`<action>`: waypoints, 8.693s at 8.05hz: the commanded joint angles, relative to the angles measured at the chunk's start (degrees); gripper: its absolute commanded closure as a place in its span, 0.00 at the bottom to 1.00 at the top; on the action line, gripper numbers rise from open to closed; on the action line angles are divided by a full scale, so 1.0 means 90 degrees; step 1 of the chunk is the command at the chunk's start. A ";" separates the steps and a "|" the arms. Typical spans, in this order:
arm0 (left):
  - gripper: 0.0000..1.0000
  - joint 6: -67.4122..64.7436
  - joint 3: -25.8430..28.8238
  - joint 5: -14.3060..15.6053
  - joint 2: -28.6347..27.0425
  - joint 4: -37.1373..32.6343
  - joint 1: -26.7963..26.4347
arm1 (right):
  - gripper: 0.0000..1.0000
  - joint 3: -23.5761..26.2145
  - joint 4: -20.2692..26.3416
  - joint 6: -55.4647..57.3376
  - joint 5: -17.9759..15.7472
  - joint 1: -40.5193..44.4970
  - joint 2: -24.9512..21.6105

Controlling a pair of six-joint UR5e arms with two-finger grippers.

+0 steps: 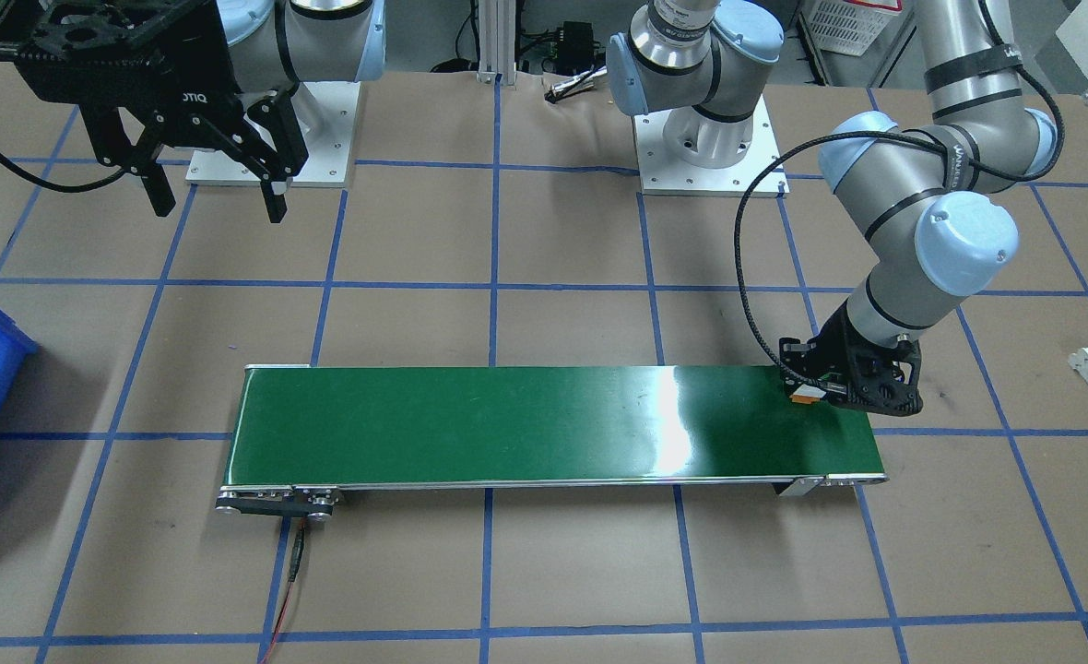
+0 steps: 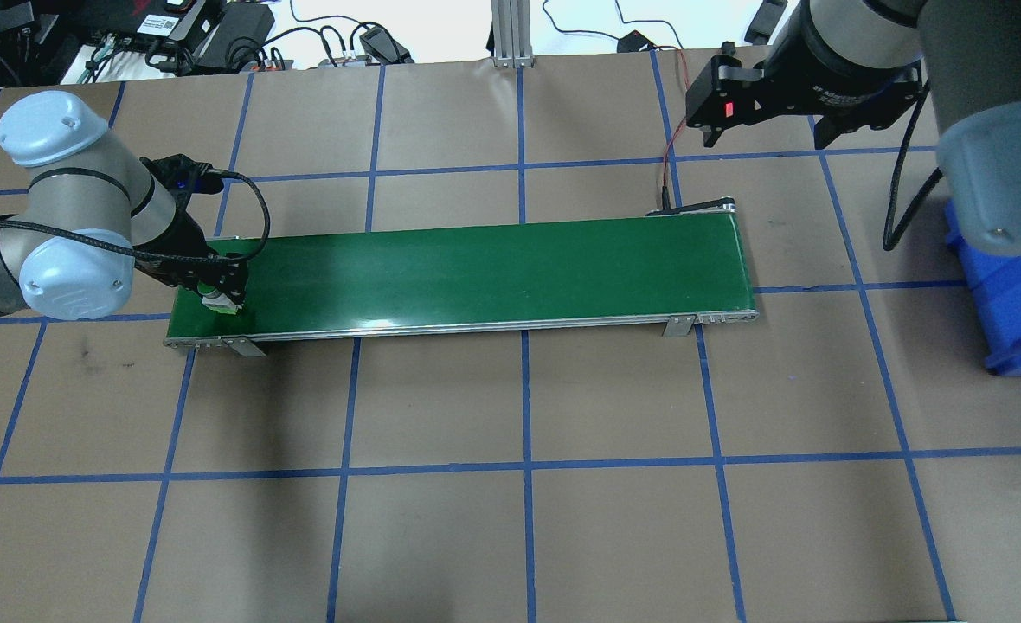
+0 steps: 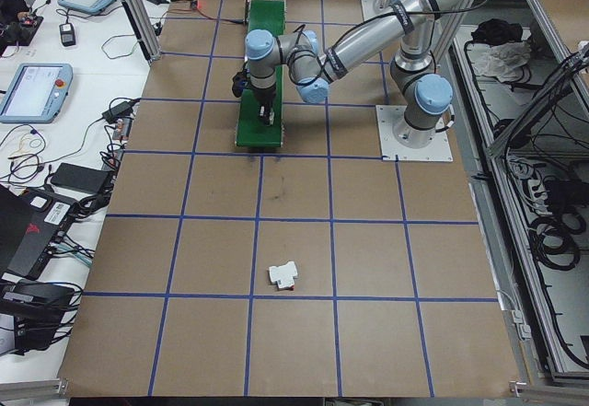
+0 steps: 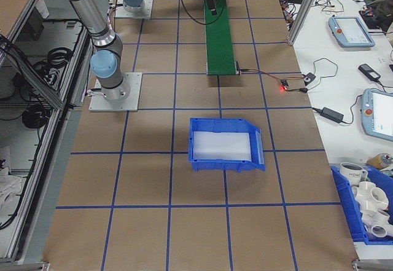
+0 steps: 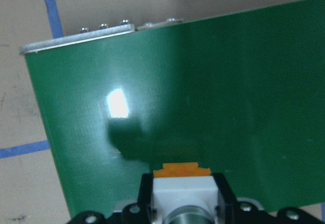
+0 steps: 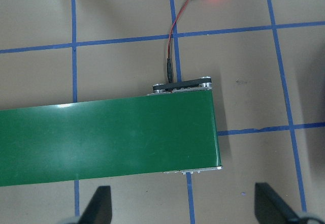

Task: Move button from left to right

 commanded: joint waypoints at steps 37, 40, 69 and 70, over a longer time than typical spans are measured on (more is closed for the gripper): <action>0.00 -0.3012 0.2510 0.0377 0.0592 -0.2852 -0.1209 | 0.00 0.0003 -0.0805 -0.0078 0.0159 -0.0117 0.1985; 0.00 -0.2955 0.3103 0.0348 0.0746 -0.3387 -0.1599 | 0.00 0.0101 0.0123 -0.0078 0.0871 -0.0127 0.2172; 0.00 -0.2974 0.3083 0.0289 0.0981 -0.3309 -0.1796 | 1.00 -0.1286 0.0122 -0.5703 -0.0076 -0.5107 0.3926; 0.00 -0.2993 0.3083 0.0289 0.0991 -0.3309 -0.1796 | 1.00 -0.1286 -0.0130 -0.5693 -0.0104 -0.5107 0.4162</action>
